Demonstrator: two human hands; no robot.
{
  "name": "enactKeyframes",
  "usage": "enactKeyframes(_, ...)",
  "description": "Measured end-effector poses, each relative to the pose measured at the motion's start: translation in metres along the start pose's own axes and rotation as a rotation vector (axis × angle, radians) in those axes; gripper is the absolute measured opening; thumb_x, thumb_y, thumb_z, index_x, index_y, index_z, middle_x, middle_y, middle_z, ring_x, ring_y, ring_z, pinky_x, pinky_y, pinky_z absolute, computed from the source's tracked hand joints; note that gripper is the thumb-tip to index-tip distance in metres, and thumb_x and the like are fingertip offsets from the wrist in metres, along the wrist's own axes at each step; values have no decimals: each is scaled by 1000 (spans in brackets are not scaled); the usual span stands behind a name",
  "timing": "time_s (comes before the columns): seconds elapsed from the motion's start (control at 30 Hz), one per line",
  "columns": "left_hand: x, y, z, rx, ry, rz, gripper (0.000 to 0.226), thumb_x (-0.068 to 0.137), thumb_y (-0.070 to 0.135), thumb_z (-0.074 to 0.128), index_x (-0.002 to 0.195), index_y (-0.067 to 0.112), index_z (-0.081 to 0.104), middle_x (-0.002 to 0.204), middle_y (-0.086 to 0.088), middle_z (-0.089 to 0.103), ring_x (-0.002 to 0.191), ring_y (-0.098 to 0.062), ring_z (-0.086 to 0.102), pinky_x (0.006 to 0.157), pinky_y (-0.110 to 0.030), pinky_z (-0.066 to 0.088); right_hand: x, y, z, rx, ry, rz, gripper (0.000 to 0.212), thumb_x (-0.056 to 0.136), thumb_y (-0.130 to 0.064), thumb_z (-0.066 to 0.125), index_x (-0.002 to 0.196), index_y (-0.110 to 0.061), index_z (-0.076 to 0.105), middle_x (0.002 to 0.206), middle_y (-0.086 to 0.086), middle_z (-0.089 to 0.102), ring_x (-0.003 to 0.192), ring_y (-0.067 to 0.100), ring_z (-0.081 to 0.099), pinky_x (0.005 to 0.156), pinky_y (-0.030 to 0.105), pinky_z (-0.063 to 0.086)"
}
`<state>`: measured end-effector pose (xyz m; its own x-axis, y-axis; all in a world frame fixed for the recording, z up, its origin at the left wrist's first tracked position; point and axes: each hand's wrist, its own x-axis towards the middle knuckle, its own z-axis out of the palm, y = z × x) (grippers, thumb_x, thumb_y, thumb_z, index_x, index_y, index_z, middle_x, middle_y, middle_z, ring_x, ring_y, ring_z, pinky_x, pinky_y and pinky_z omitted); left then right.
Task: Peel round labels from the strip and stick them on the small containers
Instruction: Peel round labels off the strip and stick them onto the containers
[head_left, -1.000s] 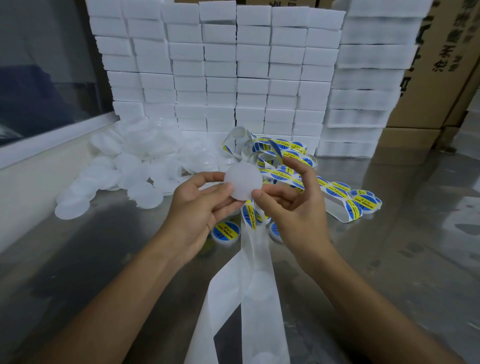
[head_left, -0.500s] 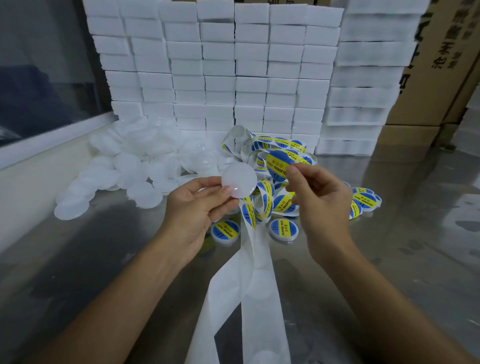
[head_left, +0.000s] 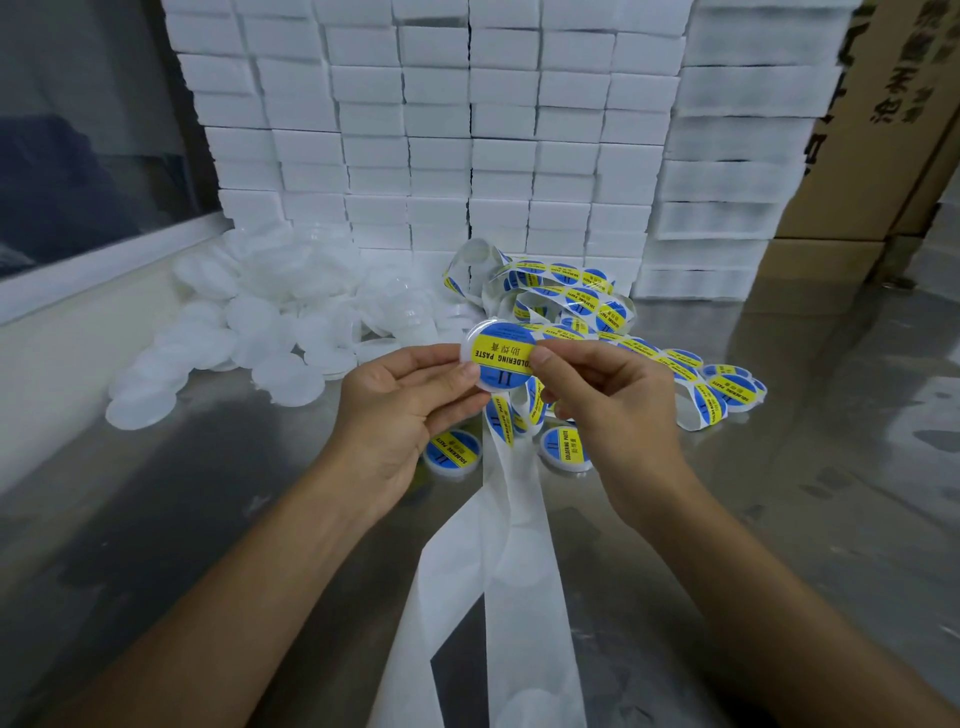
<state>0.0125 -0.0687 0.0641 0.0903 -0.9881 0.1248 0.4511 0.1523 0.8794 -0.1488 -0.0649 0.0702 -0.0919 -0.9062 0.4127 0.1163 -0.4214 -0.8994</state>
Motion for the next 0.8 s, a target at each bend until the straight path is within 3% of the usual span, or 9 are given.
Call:
enactKeyframes(0.5, -2, 2, 0, 65, -13, 22, 30, 61, 6, 75, 90, 2, 67, 83, -14, 76, 75, -25, 74, 61, -23, 58, 1, 4, -1, -61, -4, -16, 12, 83, -6, 74, 81, -18, 75, 68, -6, 73, 56, 3, 61, 55, 13, 46)
enactKeyframes(0.67, -4, 2, 1, 101, -31, 70, 26, 62, 6, 76, 87, 5, 68, 80, -14, 75, 73, -26, 74, 62, -24, 58, 2, 11, -2, -176, 45, -135, 18, 83, -9, 76, 79, -27, 74, 77, -5, 75, 71, 23, 69, 68, 32, 59)
enactKeyframes(0.8, -7, 2, 4, 146, -66, 98, 28, 58, 11, 78, 84, 8, 69, 82, -14, 75, 76, -28, 74, 63, -25, 58, 3, 18, -4, -352, 86, -275, 20, 83, -13, 76, 81, -32, 73, 76, -10, 74, 66, 19, 67, 65, 35, 56)
